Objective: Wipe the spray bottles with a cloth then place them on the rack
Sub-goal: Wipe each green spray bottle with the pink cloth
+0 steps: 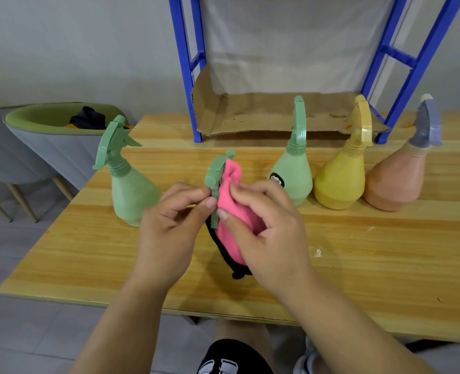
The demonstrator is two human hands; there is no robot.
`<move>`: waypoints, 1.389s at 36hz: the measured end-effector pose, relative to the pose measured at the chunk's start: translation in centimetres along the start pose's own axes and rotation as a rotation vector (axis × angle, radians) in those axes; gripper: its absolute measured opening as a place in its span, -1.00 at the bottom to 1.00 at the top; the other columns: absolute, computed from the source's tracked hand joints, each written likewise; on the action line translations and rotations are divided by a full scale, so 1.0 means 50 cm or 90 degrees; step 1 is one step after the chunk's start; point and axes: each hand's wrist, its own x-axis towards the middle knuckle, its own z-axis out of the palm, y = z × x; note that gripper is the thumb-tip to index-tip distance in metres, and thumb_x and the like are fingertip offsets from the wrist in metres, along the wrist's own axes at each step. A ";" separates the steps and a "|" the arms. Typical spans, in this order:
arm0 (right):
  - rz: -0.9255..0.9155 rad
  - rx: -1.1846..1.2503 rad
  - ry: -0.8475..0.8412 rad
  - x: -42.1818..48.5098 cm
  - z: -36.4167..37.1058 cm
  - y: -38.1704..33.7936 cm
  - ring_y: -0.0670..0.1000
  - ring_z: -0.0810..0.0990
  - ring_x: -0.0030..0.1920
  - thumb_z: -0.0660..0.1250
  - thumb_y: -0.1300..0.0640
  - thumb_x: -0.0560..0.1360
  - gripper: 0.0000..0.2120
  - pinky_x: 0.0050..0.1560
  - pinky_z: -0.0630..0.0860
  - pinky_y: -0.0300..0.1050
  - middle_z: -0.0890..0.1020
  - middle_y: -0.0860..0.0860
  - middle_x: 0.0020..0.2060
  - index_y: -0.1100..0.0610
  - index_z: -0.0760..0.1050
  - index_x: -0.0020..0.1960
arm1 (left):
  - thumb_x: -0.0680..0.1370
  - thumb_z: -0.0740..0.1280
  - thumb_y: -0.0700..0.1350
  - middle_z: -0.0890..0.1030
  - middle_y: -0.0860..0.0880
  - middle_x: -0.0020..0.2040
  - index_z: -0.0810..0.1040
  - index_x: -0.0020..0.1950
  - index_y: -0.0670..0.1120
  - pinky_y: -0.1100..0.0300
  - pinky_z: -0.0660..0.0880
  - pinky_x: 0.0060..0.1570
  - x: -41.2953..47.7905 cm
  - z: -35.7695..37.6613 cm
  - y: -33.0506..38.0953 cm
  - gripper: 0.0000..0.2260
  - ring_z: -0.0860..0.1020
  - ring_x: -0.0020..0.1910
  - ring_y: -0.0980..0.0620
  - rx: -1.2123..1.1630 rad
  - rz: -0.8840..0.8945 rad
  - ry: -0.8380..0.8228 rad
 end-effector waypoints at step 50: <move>0.330 0.316 -0.082 -0.028 -0.105 0.004 -0.13 0.61 -0.04 0.39 0.24 0.33 -0.73 -0.08 0.55 -0.16 0.63 -0.18 -0.08 -0.14 0.48 -0.28 | 0.25 0.38 0.21 0.59 0.06 -0.10 0.64 -0.07 0.13 0.27 0.47 -0.17 -0.092 0.063 0.003 -0.68 0.51 -0.21 0.22 0.033 -0.168 -0.020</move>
